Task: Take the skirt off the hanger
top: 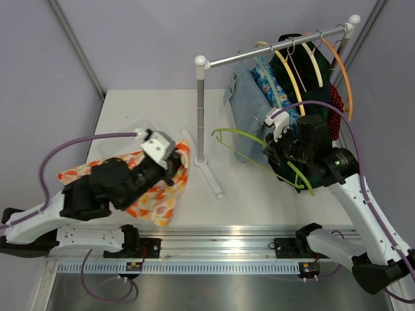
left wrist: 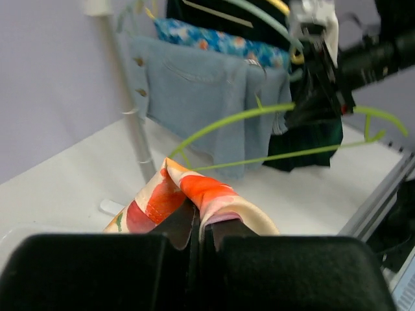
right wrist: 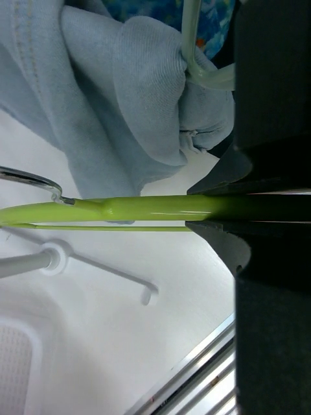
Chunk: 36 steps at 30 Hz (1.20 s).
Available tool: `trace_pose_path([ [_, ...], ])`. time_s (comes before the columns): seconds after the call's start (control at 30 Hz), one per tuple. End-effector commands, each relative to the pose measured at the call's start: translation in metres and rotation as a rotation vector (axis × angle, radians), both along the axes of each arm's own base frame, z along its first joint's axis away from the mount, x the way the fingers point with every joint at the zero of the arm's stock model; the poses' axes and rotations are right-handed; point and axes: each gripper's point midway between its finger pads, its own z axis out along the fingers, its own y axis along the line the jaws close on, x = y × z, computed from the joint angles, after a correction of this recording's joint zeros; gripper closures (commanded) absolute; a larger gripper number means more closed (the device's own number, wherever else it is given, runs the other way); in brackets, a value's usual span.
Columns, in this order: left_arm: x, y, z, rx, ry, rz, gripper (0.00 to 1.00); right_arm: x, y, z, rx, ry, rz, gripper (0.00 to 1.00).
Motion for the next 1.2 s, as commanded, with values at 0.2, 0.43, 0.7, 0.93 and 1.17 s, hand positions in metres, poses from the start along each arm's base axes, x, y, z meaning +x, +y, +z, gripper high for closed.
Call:
trace_pose_path([
  [0.2, -0.011, -0.04, 0.057, -0.125, -0.079, -0.133, 1.0, -0.008, 0.016, 0.057, 0.083, -0.116, 0.116, 1.0],
  [0.43, -0.01, -0.063, 0.014, -0.093, -0.005, -0.174, 1.0, 0.01, 0.011, 0.076, 0.085, -0.162, 0.044, 1.0],
  [0.7, -0.035, -0.131, -0.016, -0.105, 0.101, -0.425, 1.0, 0.029, 0.01, 0.09, 0.08, -0.189, -0.007, 1.0],
  [0.93, -0.064, -0.205, -0.015, -0.1, 0.147, -0.681, 1.0, 0.036, 0.009, 0.093, 0.084, -0.19, -0.04, 1.0],
  [1.17, -0.025, -0.191, -0.069, -0.023, 0.168, -0.49, 1.0, 0.034, 0.012, 0.095, 0.074, -0.187, -0.007, 1.0],
])
